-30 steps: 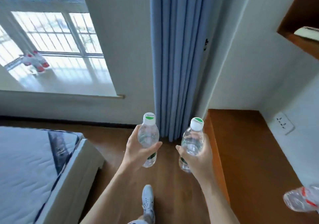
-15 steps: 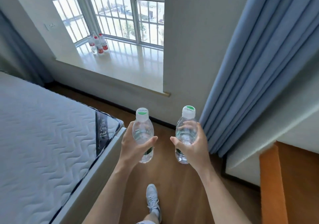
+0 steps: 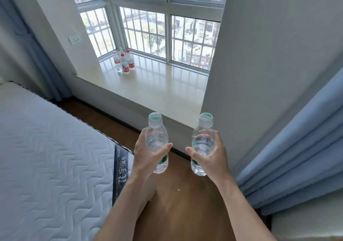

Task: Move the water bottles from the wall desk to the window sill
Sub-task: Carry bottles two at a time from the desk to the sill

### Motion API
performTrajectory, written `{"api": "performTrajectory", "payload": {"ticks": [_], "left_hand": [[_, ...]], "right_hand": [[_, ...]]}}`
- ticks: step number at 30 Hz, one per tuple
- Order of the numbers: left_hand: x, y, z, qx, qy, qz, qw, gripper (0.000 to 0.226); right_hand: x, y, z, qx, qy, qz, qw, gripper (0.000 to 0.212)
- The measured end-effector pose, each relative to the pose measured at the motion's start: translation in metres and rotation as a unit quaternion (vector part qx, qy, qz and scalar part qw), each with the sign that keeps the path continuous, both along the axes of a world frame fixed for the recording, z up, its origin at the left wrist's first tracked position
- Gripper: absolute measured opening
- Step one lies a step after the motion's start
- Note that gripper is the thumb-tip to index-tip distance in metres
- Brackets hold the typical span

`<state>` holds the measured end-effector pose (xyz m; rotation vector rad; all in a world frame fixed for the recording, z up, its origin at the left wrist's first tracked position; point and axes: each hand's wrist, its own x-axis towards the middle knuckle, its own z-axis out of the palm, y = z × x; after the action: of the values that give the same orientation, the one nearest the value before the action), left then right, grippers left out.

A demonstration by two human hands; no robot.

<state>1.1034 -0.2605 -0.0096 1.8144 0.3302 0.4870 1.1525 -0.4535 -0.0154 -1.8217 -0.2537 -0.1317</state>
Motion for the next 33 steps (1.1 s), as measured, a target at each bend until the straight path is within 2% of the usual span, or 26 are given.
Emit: {"api": "performTrajectory", "payload": {"ticks": [11,20,24,26,33], "left_hand": [[0.102,0.078,-0.016,0.025,0.010,0.088,0.996,0.063],[0.245,0.148,-0.007,0.015,0.000,0.175,0.984,0.053],[0.296,0.172,-0.003,0.004,0.005,0.214,0.977,0.060],[0.312,0.182,-0.003,0.009,0.009,0.232,0.973,0.064],[0.333,0.221,0.001,0.004,0.017,0.313,0.950,0.051]], "right_hand": [[0.140,0.086,-0.018,0.012,0.007,0.080,0.997,0.064],[0.313,0.167,-0.010,0.020,0.005,0.184,0.983,0.063],[0.372,0.206,-0.003,0.018,0.011,0.230,0.973,0.066],[0.396,0.224,-0.004,0.020,0.012,0.244,0.969,0.066],[0.436,0.291,-0.017,0.015,0.034,0.314,0.949,0.066]]}}
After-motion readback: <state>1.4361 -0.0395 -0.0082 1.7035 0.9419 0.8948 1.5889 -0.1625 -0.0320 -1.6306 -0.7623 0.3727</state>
